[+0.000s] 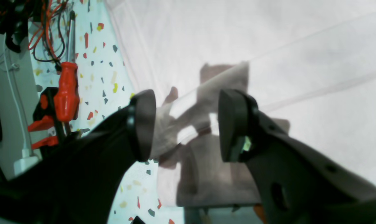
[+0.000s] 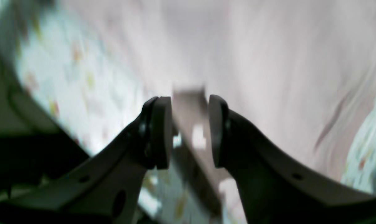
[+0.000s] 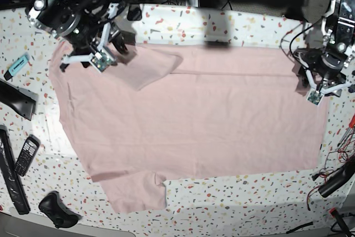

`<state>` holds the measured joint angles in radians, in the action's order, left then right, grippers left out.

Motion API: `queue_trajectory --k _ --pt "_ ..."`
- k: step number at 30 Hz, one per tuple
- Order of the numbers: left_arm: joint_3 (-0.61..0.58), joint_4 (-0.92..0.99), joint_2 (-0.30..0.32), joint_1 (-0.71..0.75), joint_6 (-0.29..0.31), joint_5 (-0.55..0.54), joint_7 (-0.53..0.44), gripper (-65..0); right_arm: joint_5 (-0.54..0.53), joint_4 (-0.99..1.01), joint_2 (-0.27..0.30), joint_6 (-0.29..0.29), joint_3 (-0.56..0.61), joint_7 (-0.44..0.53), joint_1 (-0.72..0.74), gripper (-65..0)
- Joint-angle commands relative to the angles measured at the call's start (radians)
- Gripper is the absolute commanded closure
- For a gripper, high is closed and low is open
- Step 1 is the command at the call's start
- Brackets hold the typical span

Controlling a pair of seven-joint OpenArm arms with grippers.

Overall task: Fold the T-shirt properly
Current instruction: 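Release the sleeve and lift the right gripper away, then move both grippers to the shirt's side edges at the collar end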

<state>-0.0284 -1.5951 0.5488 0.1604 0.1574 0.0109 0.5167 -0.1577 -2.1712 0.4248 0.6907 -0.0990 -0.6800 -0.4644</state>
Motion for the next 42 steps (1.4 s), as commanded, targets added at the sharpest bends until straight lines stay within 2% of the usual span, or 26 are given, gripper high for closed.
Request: queue_trajectory --k 1,4,6,9,12,16,26,28,29,30,33,35,38,42 --pt "0.009 -0.018 0.017 -0.012 -0.013 0.006 -0.029 -30.7 -0.009 -0.014 0.006 -0.051 -0.022 0.026 0.008 -19.6" --pt "0.009 -0.018 0.017 -0.021 -0.014 0.005 -0.087 -30.7 -0.020 0.010 -0.001 -0.195 -0.079 0.024 0.049 -19.6" --pt "0.009 -0.018 0.017 -0.046 -0.014 -0.026 -0.098 -30.7 -0.079 0.050 -0.001 -0.237 -0.123 0.011 0.088 -19.6" --pt "0.009 -0.017 0.017 -0.113 -0.011 -0.095 -0.090 -30.7 -0.167 0.145 -0.001 -0.238 -0.174 -0.019 0.160 -19.6" --pt "0.009 -0.016 0.014 -0.193 -0.004 -0.137 -0.078 -30.7 -0.192 0.256 -0.001 -0.237 -0.189 -0.040 0.243 -19.6" --pt "0.009 0.018 0.014 -0.299 0.042 -0.188 -0.071 -30.7 -0.225 0.380 -0.001 -0.237 -0.189 -0.056 0.356 -19.6" --pt "0.009 0.444 0.014 -0.617 0.143 -0.340 -0.071 -30.6 -0.247 0.592 -0.001 -0.236 -0.189 -0.076 0.547 -19.6" --pt "0.009 0.524 0.014 -0.650 0.172 -0.383 -0.066 -27.6 -0.247 0.610 -0.001 -0.236 -0.189 -0.085 0.560 -19.5" --pt "0.009 0.558 0.014 -0.659 0.176 -0.401 -0.060 -23.8 -0.247 0.610 -0.001 -0.235 -0.189 -0.090 0.562 -19.5" --pt "0.009 0.585 0.014 -0.660 0.176 -0.418 -0.052 -18.4 -0.247 0.610 -0.001 -0.234 -0.189 -0.092 0.562 -19.0" --pt "0.009 0.607 0.016 -0.642 0.176 -0.435 0.004 0.0 -0.259 0.594 -0.001 -0.226 -0.189 -0.112 0.561 -9.3" --pt "0.009 0.568 0.027 -0.613 0.176 -0.436 0.026 0.0 -0.307 0.554 -0.001 -0.151 -0.189 -0.153 0.561 -2.7" --pt "0.009 0.438 0.064 -0.525 0.161 -0.448 0.060 0.0 -0.361 0.465 -0.001 -0.148 -0.190 -0.232 0.529 0.0" --pt "0.016 0.249 0.106 -0.356 0.059 -0.422 0.068 0.0 -0.381 0.359 -0.002 -0.149 -0.205 -0.233 0.405 0.0"
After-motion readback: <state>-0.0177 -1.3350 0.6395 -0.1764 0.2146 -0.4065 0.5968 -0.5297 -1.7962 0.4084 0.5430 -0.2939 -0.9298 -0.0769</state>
